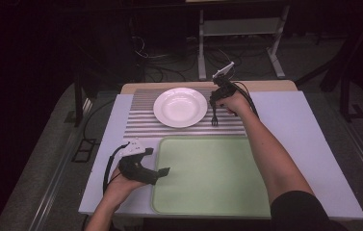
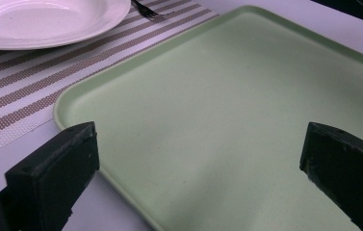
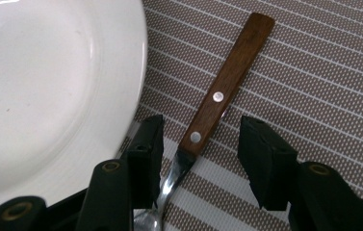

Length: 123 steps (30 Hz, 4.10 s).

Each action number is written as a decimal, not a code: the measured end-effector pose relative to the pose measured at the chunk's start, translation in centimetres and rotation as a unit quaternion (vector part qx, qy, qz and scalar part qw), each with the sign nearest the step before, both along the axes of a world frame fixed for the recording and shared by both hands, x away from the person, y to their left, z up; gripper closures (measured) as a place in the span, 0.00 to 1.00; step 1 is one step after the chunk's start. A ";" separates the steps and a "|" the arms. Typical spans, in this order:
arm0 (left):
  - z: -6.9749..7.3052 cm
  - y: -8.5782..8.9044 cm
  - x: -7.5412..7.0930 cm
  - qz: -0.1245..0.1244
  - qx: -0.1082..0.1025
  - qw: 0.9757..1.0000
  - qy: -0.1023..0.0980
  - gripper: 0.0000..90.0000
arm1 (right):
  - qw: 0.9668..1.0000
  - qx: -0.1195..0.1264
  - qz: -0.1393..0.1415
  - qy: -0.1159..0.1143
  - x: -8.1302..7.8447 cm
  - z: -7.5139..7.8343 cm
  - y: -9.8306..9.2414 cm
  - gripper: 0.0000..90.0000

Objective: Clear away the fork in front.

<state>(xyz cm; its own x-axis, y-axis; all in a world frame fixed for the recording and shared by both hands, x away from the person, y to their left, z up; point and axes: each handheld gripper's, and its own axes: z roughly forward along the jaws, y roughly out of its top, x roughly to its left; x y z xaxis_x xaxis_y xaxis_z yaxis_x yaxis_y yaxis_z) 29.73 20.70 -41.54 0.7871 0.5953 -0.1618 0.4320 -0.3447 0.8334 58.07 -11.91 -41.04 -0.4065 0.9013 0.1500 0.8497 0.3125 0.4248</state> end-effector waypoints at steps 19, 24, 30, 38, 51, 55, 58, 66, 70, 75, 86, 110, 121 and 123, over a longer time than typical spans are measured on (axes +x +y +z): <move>0.0 0.0 0.0 0.001 -0.001 1.000 0.002 0.00 | 0.998 -0.051 -0.009 0.031 1.3 -1.5 1.3 0.76; -0.1 0.0 0.0 0.000 0.001 1.000 0.003 0.00 | 0.998 -0.063 -0.005 0.025 1.2 -1.5 1.2 0.84; -0.1 0.1 0.0 0.001 0.001 1.000 0.002 0.00 | 0.997 -0.071 -0.001 0.013 0.9 -1.5 1.3 0.85; -0.1 0.2 0.0 0.002 -0.004 1.000 0.005 0.00 | 0.998 -0.054 0.011 0.009 0.6 -1.5 0.6 0.85; -0.1 0.3 0.1 0.003 -0.010 1.000 0.005 0.00 | 0.999 0.011 0.017 -0.033 -1.1 0.6 -2.2 0.85; -0.1 0.3 0.1 0.003 -0.012 1.000 0.004 0.00 | 0.998 0.035 0.022 -0.050 -2.2 1.6 -3.5 0.85; -0.1 0.3 0.1 0.005 -0.013 1.000 0.003 0.00 | 0.996 0.049 0.030 -0.062 -3.1 2.2 -4.1 0.85; 0.0 0.1 0.0 0.004 -0.013 1.000 0.000 0.00 | 0.989 0.102 0.044 -0.098 -5.5 4.5 -6.0 0.85; 0.0 0.1 0.0 0.004 -0.014 1.000 -0.001 0.00 | 0.984 0.118 0.057 -0.124 -7.6 5.7 -7.0 0.85; 0.1 0.0 0.0 0.004 -0.014 1.000 -0.002 0.00 | 0.978 0.134 0.072 -0.141 -9.5 6.5 -7.8 0.85; 0.1 -0.3 0.0 0.004 -0.013 1.000 -0.005 0.00 | 0.966 0.144 0.127 -0.173 -16.0 7.2 -8.8 0.85; 0.6 -1.1 -0.2 0.010 -0.026 1.000 -0.013 0.00 | 0.949 0.188 0.188 -0.170 -24.9 3.1 -8.1 0.85; 2.1 -2.7 0.3 0.007 -0.048 0.999 -0.010 0.00 | 0.943 0.195 0.206 -0.172 -25.5 2.9 -7.0 0.85; 2.5 -3.1 0.6 0.003 -0.049 0.999 -0.008 0.00 | 0.943 0.195 0.208 -0.171 -25.5 2.9 -6.9 0.85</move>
